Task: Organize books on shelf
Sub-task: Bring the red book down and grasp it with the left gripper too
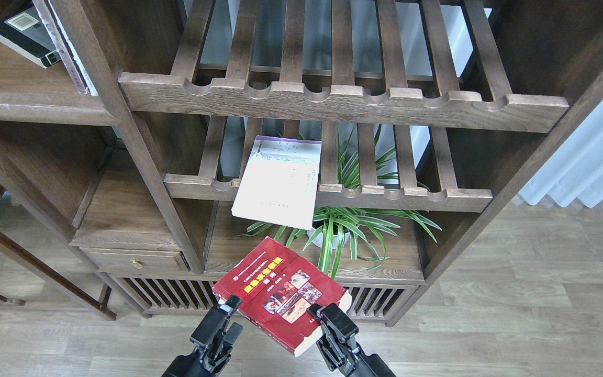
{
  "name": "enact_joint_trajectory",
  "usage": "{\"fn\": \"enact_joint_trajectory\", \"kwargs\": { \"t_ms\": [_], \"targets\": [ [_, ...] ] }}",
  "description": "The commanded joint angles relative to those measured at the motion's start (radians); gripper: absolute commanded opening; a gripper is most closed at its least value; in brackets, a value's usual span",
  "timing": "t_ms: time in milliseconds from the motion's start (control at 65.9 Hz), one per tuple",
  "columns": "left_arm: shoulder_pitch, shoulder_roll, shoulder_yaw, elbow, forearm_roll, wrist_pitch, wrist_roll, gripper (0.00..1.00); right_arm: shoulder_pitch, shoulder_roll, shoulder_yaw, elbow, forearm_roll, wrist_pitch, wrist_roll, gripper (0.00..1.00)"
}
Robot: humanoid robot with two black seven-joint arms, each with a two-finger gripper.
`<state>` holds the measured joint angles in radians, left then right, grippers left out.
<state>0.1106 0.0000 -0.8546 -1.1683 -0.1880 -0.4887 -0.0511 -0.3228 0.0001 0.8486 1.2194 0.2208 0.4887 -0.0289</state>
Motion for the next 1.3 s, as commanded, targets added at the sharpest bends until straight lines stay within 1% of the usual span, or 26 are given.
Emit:
{"fn": "enact_joint_trajectory", "kwargs": {
  "t_ms": [0,137,182,273,334,364,379,486,516,531,561,577,607,850,1047,1077,1092,1108,1123,1168,1214,1259,1274,1290],
  "targets": [
    [-0.011,0.0,0.028,0.001,-0.004,0.0,-0.012,0.97,-0.001,0.0,-0.003,0.0,-0.001,0.0,0.0,0.22],
    [-0.02,0.0,0.057,0.001,-0.004,0.0,-0.01,0.92,-0.001,0.0,-0.005,0.0,-0.001,0.0,0.0,0.22],
    [-0.025,0.0,0.069,0.001,-0.002,0.0,-0.01,0.88,-0.001,0.0,-0.005,0.0,-0.001,0.0,0.0,0.22],
    [-0.029,0.0,0.092,0.001,-0.002,0.0,-0.01,0.79,-0.001,0.0,-0.005,0.0,-0.001,0.0,0.0,0.22],
    [-0.029,0.0,0.095,0.001,-0.004,0.0,-0.01,0.7,-0.001,0.0,-0.003,0.0,-0.001,0.0,0.0,0.22],
    [-0.029,0.0,0.092,0.002,-0.005,0.0,-0.012,0.63,-0.001,0.0,-0.002,0.0,-0.001,0.0,0.0,0.22],
    [-0.029,0.0,0.092,0.012,-0.014,0.0,-0.013,0.57,-0.001,0.0,-0.002,0.0,-0.001,0.0,0.0,0.22],
    [-0.029,0.0,0.089,0.016,-0.048,0.0,-0.012,0.49,-0.001,0.0,-0.002,0.0,-0.001,0.0,0.0,0.22],
    [-0.029,0.0,0.088,0.018,-0.057,0.0,-0.012,0.42,-0.001,0.0,-0.002,0.0,-0.001,0.0,0.0,0.22],
    [-0.029,0.0,0.086,0.021,-0.062,0.0,-0.012,0.37,-0.001,0.0,-0.002,0.0,-0.001,0.0,0.0,0.22],
    [-0.029,0.0,0.085,0.022,-0.067,0.0,-0.01,0.34,-0.001,0.0,-0.002,0.0,-0.001,0.0,0.0,0.22],
    [-0.031,0.0,0.085,0.025,-0.073,0.0,-0.01,0.3,-0.002,0.0,-0.002,0.0,-0.001,0.0,0.0,0.22],
    [-0.032,0.0,0.085,0.03,-0.079,0.0,-0.009,0.27,-0.002,0.0,-0.002,0.0,-0.001,0.0,0.0,0.22],
    [-0.054,0.0,0.098,0.075,-0.08,0.0,0.008,0.12,-0.002,0.0,0.0,0.0,-0.001,0.0,0.0,0.22],
    [-0.051,0.0,0.103,0.078,-0.076,0.0,0.034,0.09,-0.002,0.0,0.0,-0.001,-0.001,0.0,0.0,0.24],
    [-0.052,0.0,0.104,0.079,-0.074,0.0,0.037,0.09,-0.002,0.0,0.0,-0.001,-0.001,0.0,0.0,0.26],
    [-0.052,0.0,0.104,0.079,-0.074,0.0,0.045,0.09,-0.002,0.0,0.0,-0.001,-0.003,0.0,-0.002,0.36],
    [-0.052,0.0,0.103,0.079,-0.074,0.0,0.047,0.09,-0.002,0.0,0.0,-0.001,-0.004,0.0,-0.002,0.4],
    [-0.052,0.0,0.103,0.079,-0.076,0.0,0.048,0.09,-0.002,0.0,0.0,-0.001,-0.006,0.0,-0.002,0.46],
    [-0.052,0.0,0.103,0.079,-0.077,0.0,0.048,0.09,-0.002,0.0,0.0,-0.001,-0.012,0.0,-0.003,0.54],
    [-0.051,0.0,0.098,0.078,-0.079,0.0,0.048,0.09,-0.001,0.0,0.0,-0.001,-0.034,0.0,-0.003,0.69],
    [-0.049,0.0,0.094,0.078,-0.079,0.0,0.048,0.09,-0.001,0.0,0.004,-0.001,-0.05,0.0,-0.003,0.77],
    [-0.049,0.0,0.091,0.078,-0.079,0.0,0.048,0.09,-0.001,0.0,0.007,-0.001,-0.061,0.0,-0.003,0.82],
    [-0.049,0.0,0.088,0.078,-0.079,0.0,0.048,0.09,-0.001,0.0,0.007,-0.001,-0.064,0.0,-0.003,0.84]
  ]
}}
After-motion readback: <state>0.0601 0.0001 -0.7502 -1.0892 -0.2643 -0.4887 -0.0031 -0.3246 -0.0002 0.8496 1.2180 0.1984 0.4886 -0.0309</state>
